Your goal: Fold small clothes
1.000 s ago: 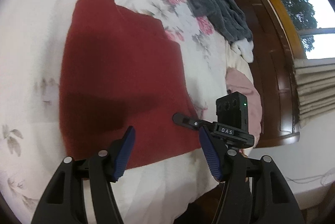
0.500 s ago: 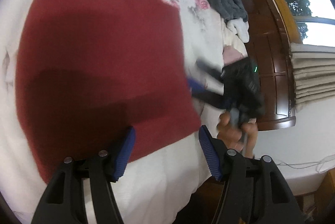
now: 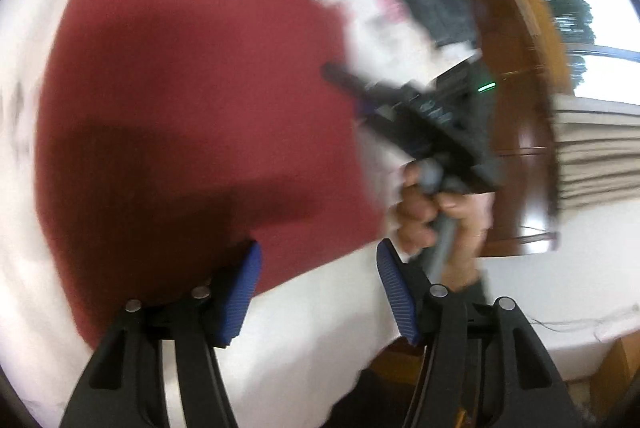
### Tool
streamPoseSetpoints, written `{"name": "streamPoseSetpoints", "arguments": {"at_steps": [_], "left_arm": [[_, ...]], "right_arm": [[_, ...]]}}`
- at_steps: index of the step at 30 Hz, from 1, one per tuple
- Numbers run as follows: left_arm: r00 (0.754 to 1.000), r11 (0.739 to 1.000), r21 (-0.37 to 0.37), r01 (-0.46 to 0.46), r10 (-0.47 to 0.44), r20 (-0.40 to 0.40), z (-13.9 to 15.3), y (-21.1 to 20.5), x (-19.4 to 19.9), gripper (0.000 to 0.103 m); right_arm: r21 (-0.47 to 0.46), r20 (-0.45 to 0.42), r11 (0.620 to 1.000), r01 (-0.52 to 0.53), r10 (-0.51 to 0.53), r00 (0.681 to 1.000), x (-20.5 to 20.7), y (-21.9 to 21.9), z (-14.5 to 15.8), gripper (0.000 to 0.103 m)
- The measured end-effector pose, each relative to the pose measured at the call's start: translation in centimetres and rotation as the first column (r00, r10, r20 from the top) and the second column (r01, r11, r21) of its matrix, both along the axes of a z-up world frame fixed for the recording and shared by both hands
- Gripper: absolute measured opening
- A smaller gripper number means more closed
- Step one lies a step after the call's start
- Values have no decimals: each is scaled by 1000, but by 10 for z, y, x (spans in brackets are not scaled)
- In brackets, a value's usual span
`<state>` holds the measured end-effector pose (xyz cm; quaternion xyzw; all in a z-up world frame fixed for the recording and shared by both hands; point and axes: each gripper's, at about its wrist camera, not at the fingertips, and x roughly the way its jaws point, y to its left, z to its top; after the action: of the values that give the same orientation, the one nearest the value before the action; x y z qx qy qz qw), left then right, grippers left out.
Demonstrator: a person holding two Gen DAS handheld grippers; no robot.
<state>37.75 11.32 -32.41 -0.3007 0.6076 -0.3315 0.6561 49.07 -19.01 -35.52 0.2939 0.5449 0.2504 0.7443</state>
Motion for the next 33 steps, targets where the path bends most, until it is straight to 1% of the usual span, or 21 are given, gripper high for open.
{"name": "streamPoseSetpoints", "arguments": {"at_steps": [2,4,6,8,10,12,14,15,17,19,20,23,25,26,27,28,29,30,31,32,33], "left_arm": [[996,999,-19,-42,43,73,25,16,14,59],[989,995,-34,-95,98,108,38,31,34,59],[983,986,-78,-144,152,104,41,47,58,59],[981,982,-97,-162,171,92,36,55,77,59],[982,984,-70,-166,171,73,25,55,94,59],[985,985,25,-170,169,46,3,58,108,59],[984,981,87,-175,177,-11,-27,63,119,54],[982,978,104,-180,184,-28,-37,67,123,45],[979,975,111,-194,199,-42,-44,67,129,43],[979,975,100,-201,204,-26,-33,66,123,44],[981,979,63,-195,195,5,-20,66,120,44],[992,994,-46,-98,101,78,5,59,89,44],[995,999,-9,-43,44,94,3,51,72,44],[997,998,62,-28,24,76,-10,47,66,43],[998,992,126,-18,10,61,-25,47,63,29],[999,987,156,-26,18,48,-37,50,62,21],[998,987,152,-49,45,35,-40,54,61,17],[997,988,131,-77,75,23,-38,58,61,25],[995,989,109,-101,99,25,-31,62,60,32],[992,990,80,-116,112,50,-19,64,54,39],[992,994,44,-103,99,76,-8,64,46,41]], "right_arm": [[-2,33,999,37,-36,999,8,-9,13,30],[22,28,999,31,-32,999,18,-7,20,30],[23,50,1000,4,-5,999,24,1,27,30],[67,63,997,-35,31,998,26,8,29,30],[82,53,994,-78,74,996,30,22,22,30],[37,-8,995,-95,96,995,36,33,4,29],[-29,-50,996,-86,84,995,42,32,-15,0],[-37,-57,996,-82,80,995,46,29,-23,0],[-12,-69,998,-55,54,996,50,20,-26,0],[-15,-44,999,-49,48,998,45,16,-16,3],[13,-24,998,-65,65,998,38,17,-6,8],[83,28,982,-170,169,985,7,27,8,11],[23,17,978,-205,205,979,-6,39,2,8],[-20,-2,979,-205,205,979,-7,42,-8,0],[-35,-26,983,-181,180,983,-7,39,-20,0],[-5,-45,988,-153,153,987,-5,33,-26,0],[1,-59,994,-113,113,992,-7,27,-23,0],[-14,-41,994,-106,105,994,-9,27,-14,0],[-8,-9,994,-113,113,994,-17,28,2,7],[19,3,992,-126,126,992,-22,30,9,8],[68,22,985,-161,160,987,-35,35,20,8]]}}
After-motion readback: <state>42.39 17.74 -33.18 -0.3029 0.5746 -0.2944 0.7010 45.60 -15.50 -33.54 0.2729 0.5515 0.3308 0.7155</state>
